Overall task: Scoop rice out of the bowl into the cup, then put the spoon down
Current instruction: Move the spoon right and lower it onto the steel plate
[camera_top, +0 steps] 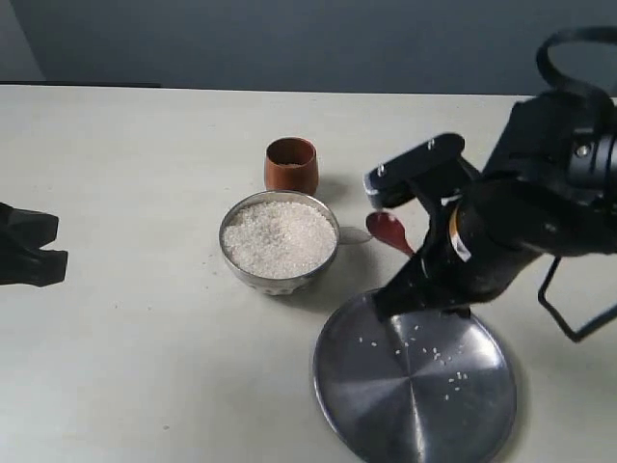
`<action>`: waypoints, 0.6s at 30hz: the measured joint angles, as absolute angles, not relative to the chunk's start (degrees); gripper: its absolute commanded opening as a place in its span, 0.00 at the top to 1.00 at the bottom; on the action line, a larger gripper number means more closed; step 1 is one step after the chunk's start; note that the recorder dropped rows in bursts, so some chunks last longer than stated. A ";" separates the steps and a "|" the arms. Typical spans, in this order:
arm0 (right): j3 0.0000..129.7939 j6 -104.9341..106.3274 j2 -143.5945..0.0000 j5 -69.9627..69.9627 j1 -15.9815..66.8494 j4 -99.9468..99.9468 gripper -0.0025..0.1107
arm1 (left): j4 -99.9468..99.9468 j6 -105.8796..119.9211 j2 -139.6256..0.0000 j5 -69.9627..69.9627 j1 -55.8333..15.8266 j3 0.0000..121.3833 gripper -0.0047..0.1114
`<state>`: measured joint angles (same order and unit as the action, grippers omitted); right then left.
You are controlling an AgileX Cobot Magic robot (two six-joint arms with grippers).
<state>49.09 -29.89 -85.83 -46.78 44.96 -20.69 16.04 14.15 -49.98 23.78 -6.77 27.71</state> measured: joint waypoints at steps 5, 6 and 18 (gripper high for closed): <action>41.55 -28.94 -85.74 -41.00 44.96 -15.75 0.98 | 16.04 14.15 -49.98 23.89 -6.77 27.71 0.96; 40.65 -28.82 -85.74 -40.12 44.96 -15.07 0.98 | 16.04 14.15 -49.98 23.89 -6.77 27.71 0.96; 33.97 -23.35 -85.61 -35.89 44.96 -6.88 0.98 | 16.04 14.15 -49.98 23.89 -6.77 27.71 0.96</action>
